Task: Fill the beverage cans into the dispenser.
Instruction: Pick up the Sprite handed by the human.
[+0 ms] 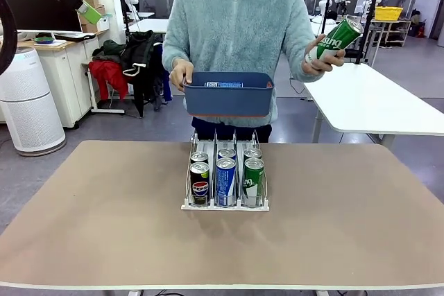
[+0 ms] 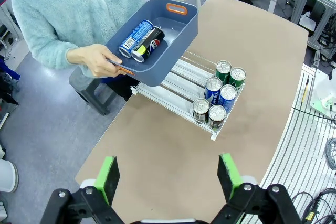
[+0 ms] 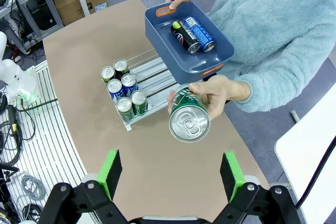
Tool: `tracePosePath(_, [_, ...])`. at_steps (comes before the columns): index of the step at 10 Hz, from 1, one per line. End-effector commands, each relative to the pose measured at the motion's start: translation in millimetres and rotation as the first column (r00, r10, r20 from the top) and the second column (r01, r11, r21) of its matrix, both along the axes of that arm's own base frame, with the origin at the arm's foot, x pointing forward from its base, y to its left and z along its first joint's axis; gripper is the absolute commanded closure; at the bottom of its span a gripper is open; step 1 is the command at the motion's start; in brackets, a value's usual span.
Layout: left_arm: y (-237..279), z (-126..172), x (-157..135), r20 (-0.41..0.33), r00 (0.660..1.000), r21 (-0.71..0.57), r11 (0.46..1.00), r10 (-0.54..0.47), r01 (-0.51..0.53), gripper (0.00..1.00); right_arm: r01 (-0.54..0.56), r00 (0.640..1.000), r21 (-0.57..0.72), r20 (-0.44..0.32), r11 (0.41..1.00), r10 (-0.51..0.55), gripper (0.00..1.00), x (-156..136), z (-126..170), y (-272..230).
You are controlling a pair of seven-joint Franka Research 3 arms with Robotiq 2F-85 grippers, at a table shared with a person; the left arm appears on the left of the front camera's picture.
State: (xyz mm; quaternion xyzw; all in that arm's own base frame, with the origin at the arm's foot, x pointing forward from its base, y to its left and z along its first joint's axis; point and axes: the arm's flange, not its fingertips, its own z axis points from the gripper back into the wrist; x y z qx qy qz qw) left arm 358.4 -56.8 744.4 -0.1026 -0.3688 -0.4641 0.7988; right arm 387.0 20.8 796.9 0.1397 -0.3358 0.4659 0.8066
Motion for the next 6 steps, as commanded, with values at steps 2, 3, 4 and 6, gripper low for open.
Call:
tracePosePath(2, [1, 0, 1, 0.007, 1.000, -0.005, 1.000, 0.000, 0.000, 0.00, 0.000, 1.000, 0.000, 0.000, 1.000, 0.000, 0.00, 0, 0, 0])
tracePosePath(3, [1, 0, 1, 0.007, 1.000, -0.005, 1.000, 0.000, 0.000, 0.00, -0.033, 0.999, -0.001, 0.002, 0.999, 0.033, 0.00, 6, 1, -4])
tracePosePath(4, [1, 0, 1, 0.007, 1.000, -0.005, 1.000, 0.000, 0.000, 0.00, -0.041, 0.999, 0.004, 0.011, 0.999, 0.041, 0.00, 15, -4, -7])
tracePosePath(6, [1, 0, 1, 0.007, 1.000, -0.005, 1.000, 0.000, 0.000, 0.00, -0.048, 0.998, 0.011, -0.040, 0.999, 0.049, 0.00, 27, -13, -6])
